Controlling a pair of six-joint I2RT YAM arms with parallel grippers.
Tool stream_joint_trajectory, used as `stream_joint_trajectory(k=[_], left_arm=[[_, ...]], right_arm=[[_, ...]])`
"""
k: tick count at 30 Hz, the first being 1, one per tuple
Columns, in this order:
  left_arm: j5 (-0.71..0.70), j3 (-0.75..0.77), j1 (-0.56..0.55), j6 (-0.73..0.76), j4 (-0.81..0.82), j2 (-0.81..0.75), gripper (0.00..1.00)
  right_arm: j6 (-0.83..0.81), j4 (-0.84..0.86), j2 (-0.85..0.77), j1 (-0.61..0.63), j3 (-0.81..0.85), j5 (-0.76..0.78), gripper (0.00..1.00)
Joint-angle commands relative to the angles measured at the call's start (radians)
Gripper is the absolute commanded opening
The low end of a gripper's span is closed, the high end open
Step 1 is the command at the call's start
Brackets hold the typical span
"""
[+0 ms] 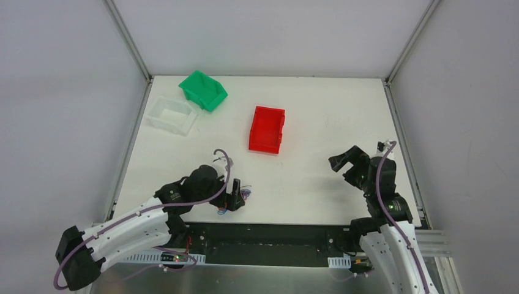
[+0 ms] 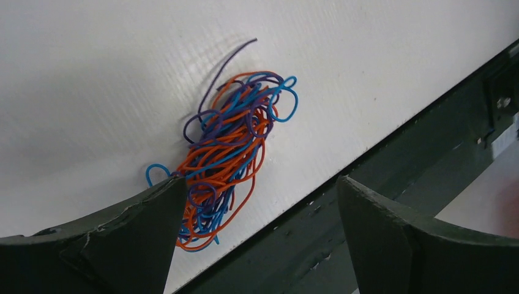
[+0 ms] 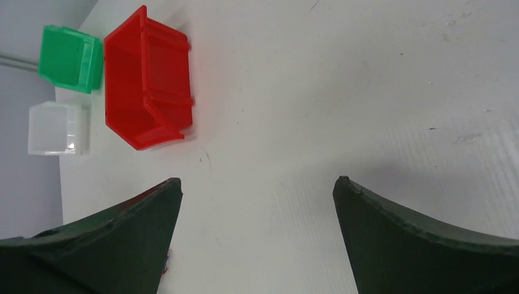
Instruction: Untangle the cables
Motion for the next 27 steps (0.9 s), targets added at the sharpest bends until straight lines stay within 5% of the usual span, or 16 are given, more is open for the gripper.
stream_joint_trajectory(k=[1, 7, 15, 17, 19, 22, 27], left_arm=[[-0.159, 0.079, -0.153, 0.115, 0.030, 0.087, 0.95], [-0.364, 0.152, -0.229, 0.159, 0.008, 0.242, 0.89], [-0.462, 0.188, -0.232, 0.169, 0.005, 0.357, 0.81], [-0.444, 0.200, -0.231, 0.181, 0.005, 0.397, 0.69], [-0.416, 0.215, -0.232, 0.197, 0.007, 0.424, 0.43], [-0.403, 0.224, -0.231, 0.186, 0.015, 0.430, 0.16], [-0.264, 0.178, -0.229, 0.175, 0.187, 0.390, 0.00]], right_arm=[[-0.044, 0.106, 0.038, -0.003, -0.024, -0.140, 0.99], [-0.046, 0.169, 0.027, -0.003, -0.065, -0.183, 0.99], [-0.066, 0.181, 0.036, -0.004, -0.070, -0.208, 0.99], [-0.064, 0.206, 0.032, -0.003, -0.086, -0.226, 0.99], [-0.061, 0.220, 0.025, -0.003, -0.093, -0.238, 0.93], [-0.064, 0.226, 0.028, -0.004, -0.095, -0.252, 0.86], [-0.056, 0.280, 0.067, -0.002, -0.106, -0.345, 0.82]])
